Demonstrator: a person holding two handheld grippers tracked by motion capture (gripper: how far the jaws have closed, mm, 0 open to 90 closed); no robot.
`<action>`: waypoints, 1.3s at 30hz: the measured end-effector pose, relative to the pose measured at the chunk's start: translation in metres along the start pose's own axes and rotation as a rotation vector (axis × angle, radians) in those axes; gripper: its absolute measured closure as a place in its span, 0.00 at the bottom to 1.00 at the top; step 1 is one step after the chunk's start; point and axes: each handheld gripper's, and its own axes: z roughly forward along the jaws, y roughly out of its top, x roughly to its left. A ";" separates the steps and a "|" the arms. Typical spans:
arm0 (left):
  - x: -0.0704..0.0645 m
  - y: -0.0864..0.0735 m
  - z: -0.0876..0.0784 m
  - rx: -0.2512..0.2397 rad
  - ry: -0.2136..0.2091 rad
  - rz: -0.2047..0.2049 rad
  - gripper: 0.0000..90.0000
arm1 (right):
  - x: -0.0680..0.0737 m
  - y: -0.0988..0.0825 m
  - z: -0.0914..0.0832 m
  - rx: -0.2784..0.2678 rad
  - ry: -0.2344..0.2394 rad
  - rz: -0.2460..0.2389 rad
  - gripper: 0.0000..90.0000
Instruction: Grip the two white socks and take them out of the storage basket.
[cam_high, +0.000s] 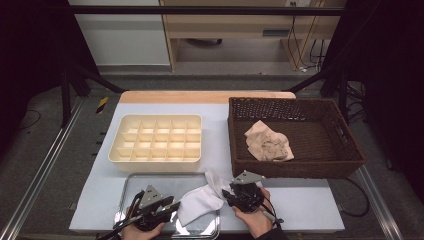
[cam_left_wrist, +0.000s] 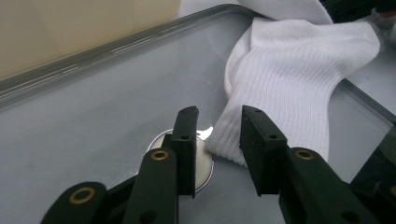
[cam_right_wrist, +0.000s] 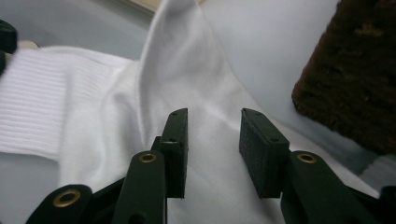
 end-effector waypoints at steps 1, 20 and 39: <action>0.000 0.000 0.000 0.000 -0.001 0.001 0.76 | -0.001 -0.002 0.002 0.015 -0.002 0.004 0.71; 0.003 0.001 -0.002 0.000 0.015 0.020 0.99 | -0.009 -0.005 -0.002 0.066 -0.020 0.002 1.00; 0.000 -0.002 0.005 -0.025 -0.040 0.003 0.75 | -0.021 -0.006 -0.027 -0.042 -0.051 0.009 0.89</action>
